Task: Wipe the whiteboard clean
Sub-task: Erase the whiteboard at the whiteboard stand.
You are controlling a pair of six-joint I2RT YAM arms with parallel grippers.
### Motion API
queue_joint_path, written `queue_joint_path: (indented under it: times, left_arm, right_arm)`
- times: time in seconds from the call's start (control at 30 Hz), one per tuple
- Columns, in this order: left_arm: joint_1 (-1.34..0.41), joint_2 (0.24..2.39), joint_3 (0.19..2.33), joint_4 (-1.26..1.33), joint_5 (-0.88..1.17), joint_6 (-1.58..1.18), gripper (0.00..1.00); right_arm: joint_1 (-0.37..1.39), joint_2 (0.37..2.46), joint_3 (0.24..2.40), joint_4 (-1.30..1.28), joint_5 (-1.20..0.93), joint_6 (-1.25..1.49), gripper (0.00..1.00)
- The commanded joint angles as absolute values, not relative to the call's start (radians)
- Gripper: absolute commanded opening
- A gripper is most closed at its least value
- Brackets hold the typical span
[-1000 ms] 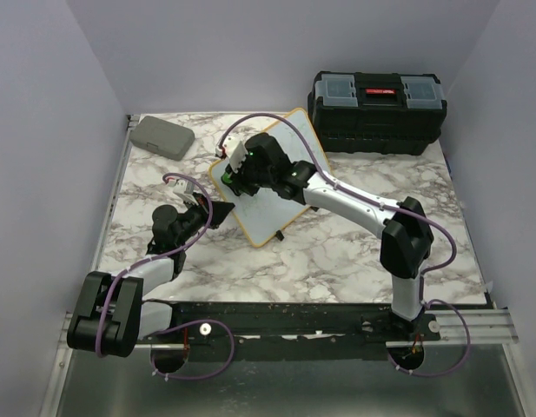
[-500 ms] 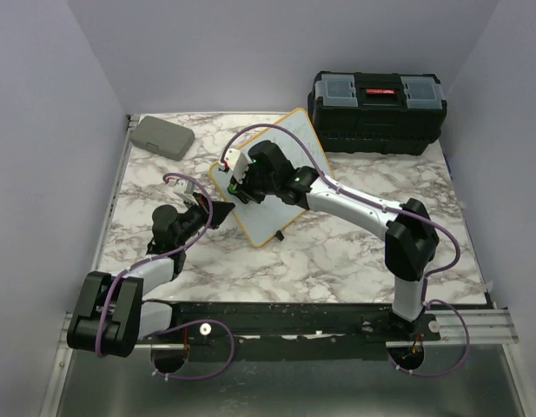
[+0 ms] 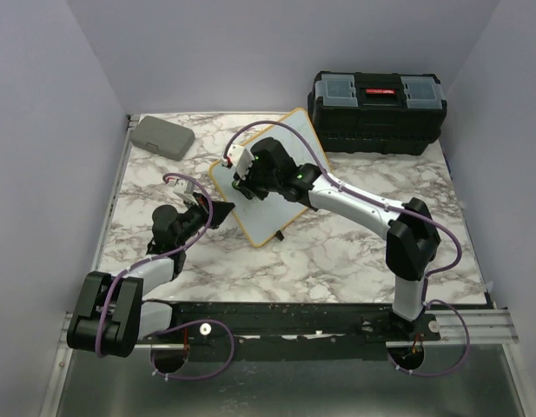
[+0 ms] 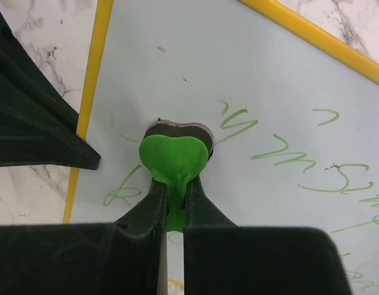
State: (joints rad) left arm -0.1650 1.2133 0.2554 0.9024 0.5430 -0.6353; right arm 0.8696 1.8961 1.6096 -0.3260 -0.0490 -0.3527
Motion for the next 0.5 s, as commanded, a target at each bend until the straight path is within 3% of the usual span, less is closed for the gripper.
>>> queue_joint_path:
  times: [0.0, 0.27, 0.47]
  left_arm:
    - [-0.178, 1.210, 0.265, 0.908, 0.604, -0.565, 0.00]
    - [-0.178, 1.209, 0.267, 0.904, 0.604, -0.562, 0.00]
    - [-0.178, 1.219, 0.265, 0.915, 0.607, -0.564, 0.00]
  right_arm:
    - [0.864, 1.921, 1.636, -0.435, -0.200, -0.409, 0.01]
    - [0.910, 1.934, 1.644, -0.482, -0.187, -0.475, 0.01]
    - [0.910, 1.933, 1.623, -0.412, 0.052, -0.461, 0.01]
